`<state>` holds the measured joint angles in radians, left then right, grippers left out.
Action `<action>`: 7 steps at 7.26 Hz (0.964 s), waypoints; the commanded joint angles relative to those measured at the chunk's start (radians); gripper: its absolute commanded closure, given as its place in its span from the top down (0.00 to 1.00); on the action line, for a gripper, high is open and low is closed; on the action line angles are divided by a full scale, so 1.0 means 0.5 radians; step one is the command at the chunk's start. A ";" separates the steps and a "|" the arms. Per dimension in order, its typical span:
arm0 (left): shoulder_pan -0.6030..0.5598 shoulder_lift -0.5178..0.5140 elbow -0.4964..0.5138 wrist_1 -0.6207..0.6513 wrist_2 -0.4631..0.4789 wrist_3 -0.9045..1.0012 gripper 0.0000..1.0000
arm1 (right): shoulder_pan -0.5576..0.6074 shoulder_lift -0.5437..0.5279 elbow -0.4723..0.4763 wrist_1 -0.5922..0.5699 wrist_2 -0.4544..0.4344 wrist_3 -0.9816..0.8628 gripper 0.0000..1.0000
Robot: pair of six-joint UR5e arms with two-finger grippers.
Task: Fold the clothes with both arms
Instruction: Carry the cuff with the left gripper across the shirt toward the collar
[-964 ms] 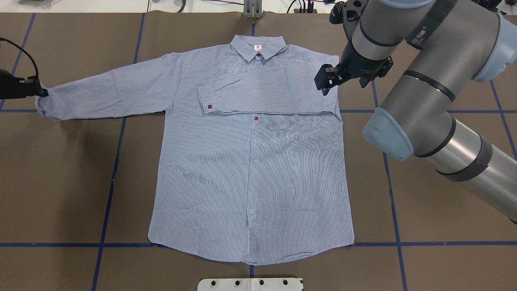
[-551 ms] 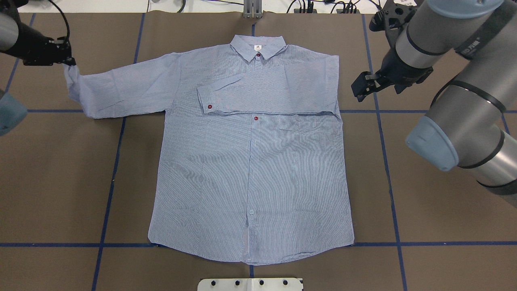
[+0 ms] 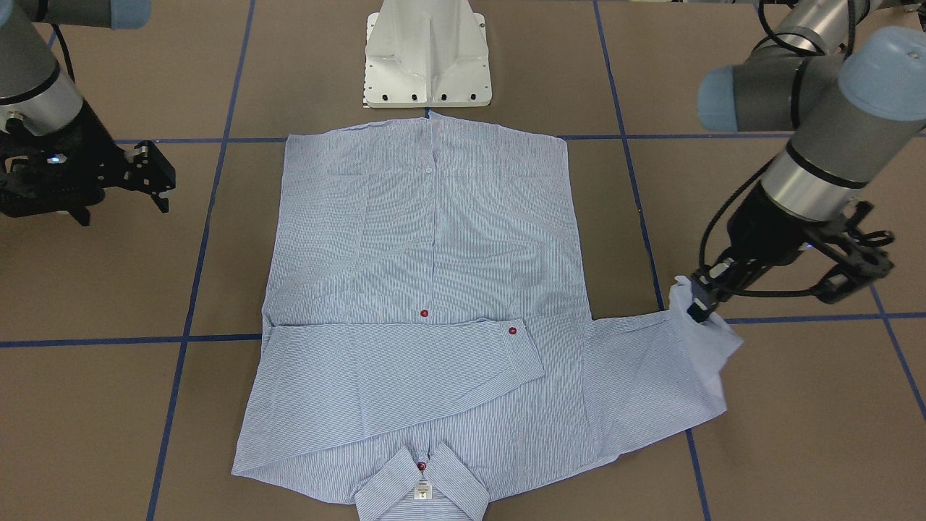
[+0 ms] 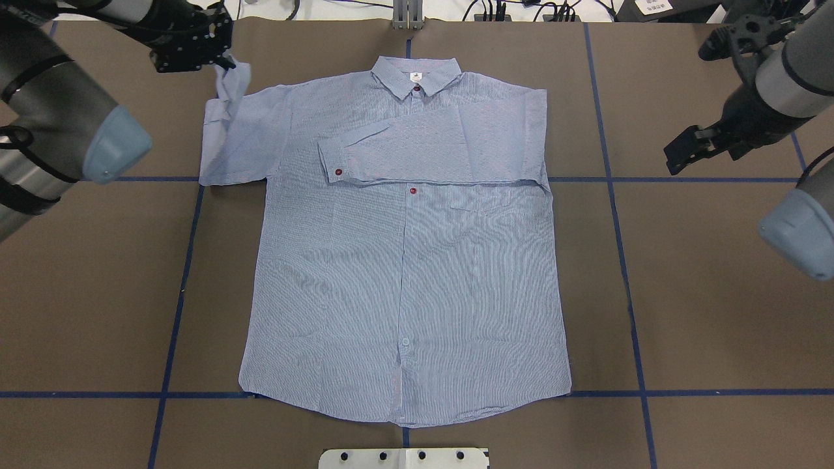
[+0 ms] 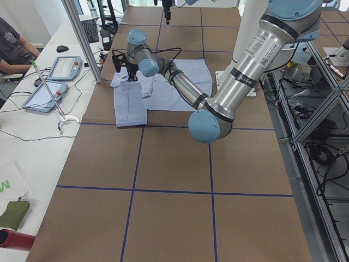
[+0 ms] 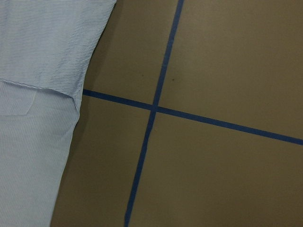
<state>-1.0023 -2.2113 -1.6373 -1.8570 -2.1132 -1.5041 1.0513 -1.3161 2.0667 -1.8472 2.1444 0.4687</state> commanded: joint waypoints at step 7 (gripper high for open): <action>0.289 -0.652 0.354 -0.004 0.075 -0.639 0.00 | 0.214 -0.199 0.011 0.004 0.178 -0.266 1.00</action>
<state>-0.8726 -2.5314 -1.4603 -1.8575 -2.0823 -1.8141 1.1566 -1.4144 2.0724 -1.8454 2.2331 0.3361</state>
